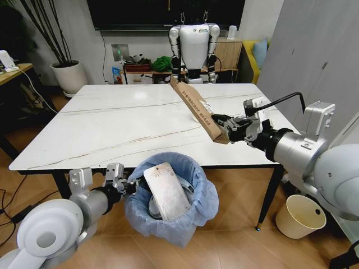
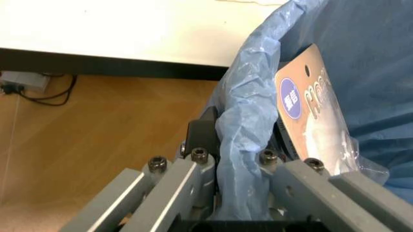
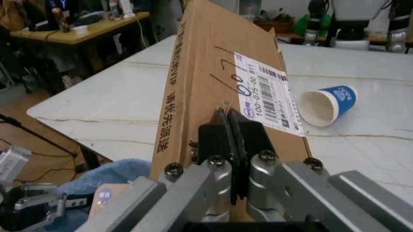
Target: Pick up the trash bin and place the trash from the table into it.
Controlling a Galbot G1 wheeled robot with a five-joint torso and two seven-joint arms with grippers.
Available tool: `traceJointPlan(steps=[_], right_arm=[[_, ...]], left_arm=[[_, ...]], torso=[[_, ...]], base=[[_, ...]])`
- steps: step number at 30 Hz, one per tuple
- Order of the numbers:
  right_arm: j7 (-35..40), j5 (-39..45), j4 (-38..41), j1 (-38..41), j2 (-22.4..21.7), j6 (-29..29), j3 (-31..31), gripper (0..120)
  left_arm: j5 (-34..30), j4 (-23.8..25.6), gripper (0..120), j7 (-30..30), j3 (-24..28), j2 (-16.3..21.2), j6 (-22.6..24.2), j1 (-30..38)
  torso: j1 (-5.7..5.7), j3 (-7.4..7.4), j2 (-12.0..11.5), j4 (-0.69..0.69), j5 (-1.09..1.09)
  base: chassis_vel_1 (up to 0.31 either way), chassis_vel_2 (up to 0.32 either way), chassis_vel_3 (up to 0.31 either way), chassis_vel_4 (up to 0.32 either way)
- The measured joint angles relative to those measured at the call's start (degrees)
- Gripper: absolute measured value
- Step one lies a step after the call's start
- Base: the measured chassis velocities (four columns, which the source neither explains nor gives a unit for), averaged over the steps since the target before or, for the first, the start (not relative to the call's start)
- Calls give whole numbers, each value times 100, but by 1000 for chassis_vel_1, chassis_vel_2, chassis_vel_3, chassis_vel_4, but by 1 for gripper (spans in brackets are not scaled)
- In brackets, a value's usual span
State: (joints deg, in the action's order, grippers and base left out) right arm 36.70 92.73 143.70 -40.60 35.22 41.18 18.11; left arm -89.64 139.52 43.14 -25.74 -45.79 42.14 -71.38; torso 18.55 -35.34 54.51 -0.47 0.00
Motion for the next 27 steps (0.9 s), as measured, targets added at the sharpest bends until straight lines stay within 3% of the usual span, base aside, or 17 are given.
traceJointPlan(steps=[14, 21, 27], right_arm=[[-360, -143, -31, -314, 70, -115, -54, 0], [-1727, -901, -37, -340, 30, -527, 14, 0], [-1986, -945, -41, -321, 50, -583, -62, 0]], left_arm=[[-98, -112, 3, 68, 162, 20, 0, 312], [-162, -279, 3, 47, 377, 49, 0, 662], [-665, -401, 3, 603, 759, 33, 1, 1203]], torso=[[0, 0, 0, 0, 0], [0, 0, 0, 0, -1], [0, 0, 0, 0, -1]], base=[[0, 0, 0, 0], [0, 0, 0, 0], [0, 0, 0, 0]])
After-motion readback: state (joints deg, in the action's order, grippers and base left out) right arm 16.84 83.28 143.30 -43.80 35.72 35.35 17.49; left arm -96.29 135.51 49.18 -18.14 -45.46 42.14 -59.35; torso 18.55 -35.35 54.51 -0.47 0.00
